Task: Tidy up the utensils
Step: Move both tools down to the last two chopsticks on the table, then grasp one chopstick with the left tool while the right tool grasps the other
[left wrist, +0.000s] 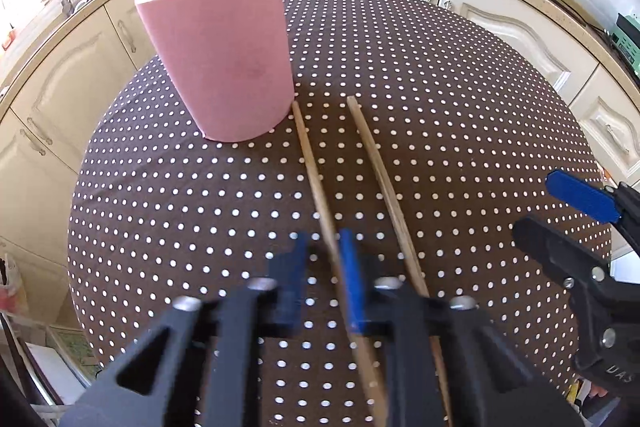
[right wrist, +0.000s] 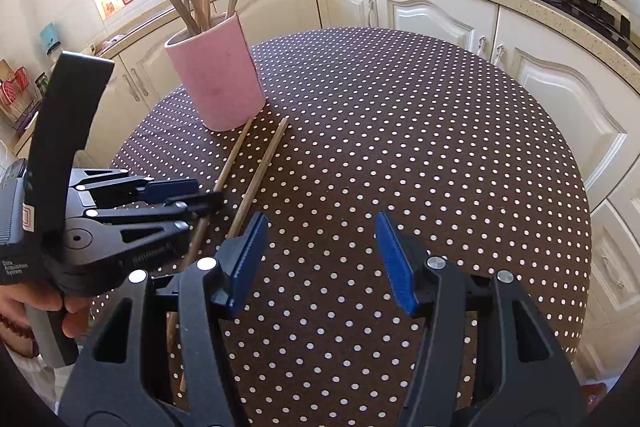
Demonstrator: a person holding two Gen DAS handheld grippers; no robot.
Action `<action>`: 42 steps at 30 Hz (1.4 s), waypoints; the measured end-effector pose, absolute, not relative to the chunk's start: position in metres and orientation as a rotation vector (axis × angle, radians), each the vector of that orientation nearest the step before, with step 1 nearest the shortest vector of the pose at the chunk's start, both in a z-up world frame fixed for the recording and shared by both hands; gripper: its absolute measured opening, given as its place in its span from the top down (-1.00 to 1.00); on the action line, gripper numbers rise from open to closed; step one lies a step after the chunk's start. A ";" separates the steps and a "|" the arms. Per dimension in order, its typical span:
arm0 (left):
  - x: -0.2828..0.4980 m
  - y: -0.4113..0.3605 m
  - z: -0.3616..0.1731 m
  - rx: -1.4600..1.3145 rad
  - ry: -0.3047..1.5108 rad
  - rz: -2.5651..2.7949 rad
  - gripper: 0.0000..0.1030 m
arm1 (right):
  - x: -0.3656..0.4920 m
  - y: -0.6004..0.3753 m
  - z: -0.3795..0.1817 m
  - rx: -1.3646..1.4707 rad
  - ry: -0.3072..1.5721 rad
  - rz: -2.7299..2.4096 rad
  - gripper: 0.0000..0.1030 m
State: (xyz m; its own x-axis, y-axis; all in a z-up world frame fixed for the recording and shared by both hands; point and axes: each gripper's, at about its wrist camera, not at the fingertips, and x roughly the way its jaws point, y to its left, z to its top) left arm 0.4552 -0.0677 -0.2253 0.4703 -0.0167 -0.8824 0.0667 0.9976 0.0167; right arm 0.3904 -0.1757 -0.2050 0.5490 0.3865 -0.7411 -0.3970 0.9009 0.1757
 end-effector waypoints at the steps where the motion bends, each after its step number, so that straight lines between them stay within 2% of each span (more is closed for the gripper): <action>1: 0.455 -0.065 -0.226 0.034 1.078 -0.059 0.89 | 0.392 -0.173 -0.206 -0.016 0.883 0.466 -0.08; 13: 0.422 -0.022 -0.223 -0.015 1.056 -0.069 0.90 | 0.412 -0.115 -0.220 -0.101 1.038 0.488 -0.07; 15: 0.418 -0.014 -0.221 -0.021 1.051 -0.060 0.90 | 0.414 -0.104 -0.221 -0.135 1.060 0.476 0.10; 16: 0.416 -0.011 -0.219 -0.024 1.049 -0.056 0.90 | 0.415 -0.099 -0.223 -0.152 1.075 0.471 0.26; 17: 0.411 -0.008 -0.219 -0.028 1.046 -0.055 0.90 | 0.417 -0.094 -0.224 -0.169 1.090 0.465 0.32; 21: 0.402 0.003 -0.215 -0.037 1.040 -0.059 0.90 | 0.422 -0.081 -0.226 -0.232 1.109 0.427 0.36; 25: 0.401 0.005 -0.214 -0.061 1.039 -0.066 0.90 | 0.426 -0.071 -0.227 -0.263 1.120 0.417 0.76; 26: 0.401 0.005 -0.213 -0.068 1.037 -0.070 0.90 | 0.428 -0.067 -0.227 -0.265 1.122 0.415 0.79; 31: 0.404 0.003 -0.210 -0.083 1.016 -0.081 0.90 | 0.435 -0.071 -0.227 -0.215 1.125 0.431 0.89; 42: 0.385 0.014 -0.189 -0.113 0.930 -0.113 0.90 | 0.425 -0.120 -0.194 -0.053 1.020 0.493 0.89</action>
